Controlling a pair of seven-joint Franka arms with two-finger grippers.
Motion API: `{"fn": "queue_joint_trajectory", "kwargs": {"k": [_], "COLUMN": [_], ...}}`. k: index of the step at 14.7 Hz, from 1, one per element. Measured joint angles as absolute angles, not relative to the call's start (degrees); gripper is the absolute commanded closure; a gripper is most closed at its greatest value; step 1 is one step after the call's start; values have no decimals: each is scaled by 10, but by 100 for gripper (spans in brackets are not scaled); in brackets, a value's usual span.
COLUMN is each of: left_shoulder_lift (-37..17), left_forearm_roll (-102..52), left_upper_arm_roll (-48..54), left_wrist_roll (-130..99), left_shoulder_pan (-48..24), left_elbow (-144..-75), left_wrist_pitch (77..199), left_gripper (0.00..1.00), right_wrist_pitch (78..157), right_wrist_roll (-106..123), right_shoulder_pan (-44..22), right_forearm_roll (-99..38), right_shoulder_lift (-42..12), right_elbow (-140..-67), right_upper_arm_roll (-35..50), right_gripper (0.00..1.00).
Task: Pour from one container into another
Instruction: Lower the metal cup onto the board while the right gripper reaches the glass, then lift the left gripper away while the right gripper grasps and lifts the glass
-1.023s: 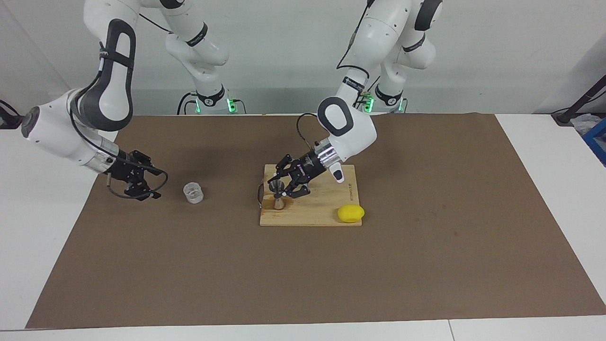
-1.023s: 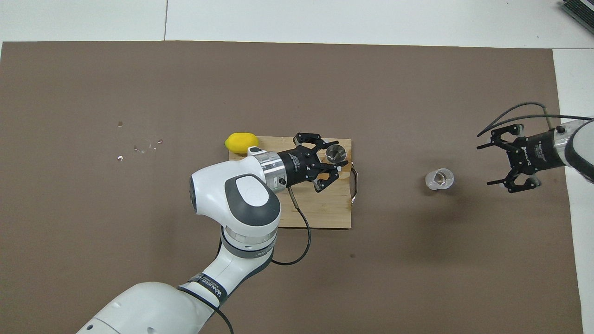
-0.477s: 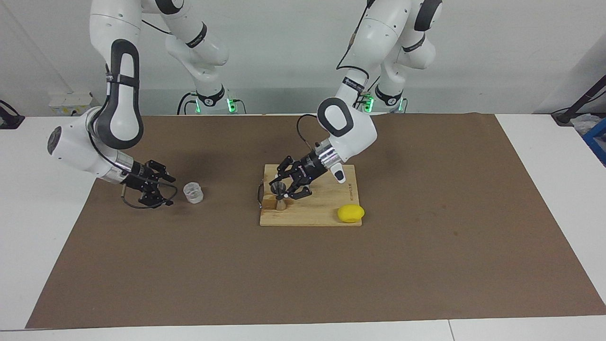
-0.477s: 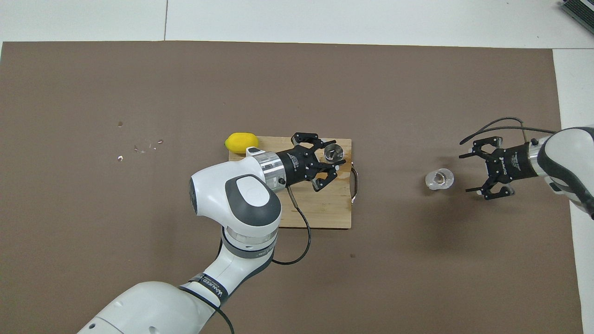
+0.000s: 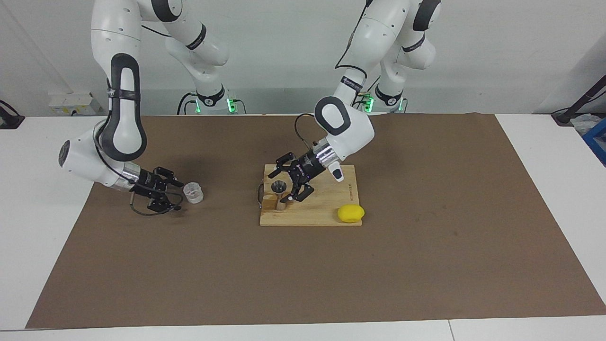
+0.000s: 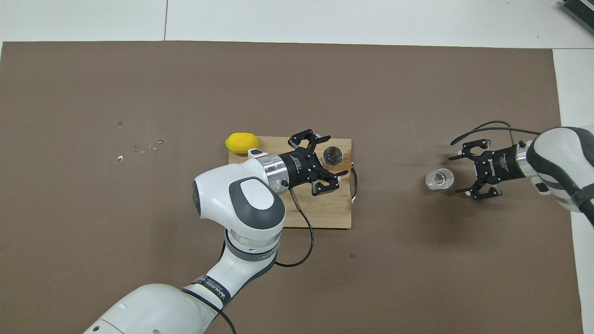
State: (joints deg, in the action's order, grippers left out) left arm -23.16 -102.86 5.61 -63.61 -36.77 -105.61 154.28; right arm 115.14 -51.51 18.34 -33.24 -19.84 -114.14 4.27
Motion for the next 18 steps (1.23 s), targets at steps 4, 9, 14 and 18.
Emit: {"fn": "queue_joint_trajectory", "kwargs": {"k": [4, 9, 14, 18], "left_shoulder_lift": [-231, -208, -178, -150], "left_forearm_roll": [-1028, -1014, -913, -788], "left_upper_arm_roll": [56, 50, 43, 43], "left_wrist_roll": [-636, -636, -637, -639], "left_shoulder_pan": [-377, -379, -350, -273], "left_elbow": [-1052, -1041, -1043, -1054], "left_wrist_pitch": [1544, 1550, 1555, 1542], "left_gripper": [0, 0, 0, 0], "right_wrist_pitch": [1151, 1151, 1150, 1150], "right_wrist_roll": [-513, -500, -498, -498], "right_shoulder_pan": [170, 159, 160, 160], "right_forearm_roll": [-332, -332, -333, -333], "right_shoulder_lift": [-198, -198, -198, -195], "right_elbow": [-1144, -1152, -1152, -1151], "right_upper_arm_roll": [47, 47, 47, 47], "right_gripper": [7, 23, 100, 100]}}
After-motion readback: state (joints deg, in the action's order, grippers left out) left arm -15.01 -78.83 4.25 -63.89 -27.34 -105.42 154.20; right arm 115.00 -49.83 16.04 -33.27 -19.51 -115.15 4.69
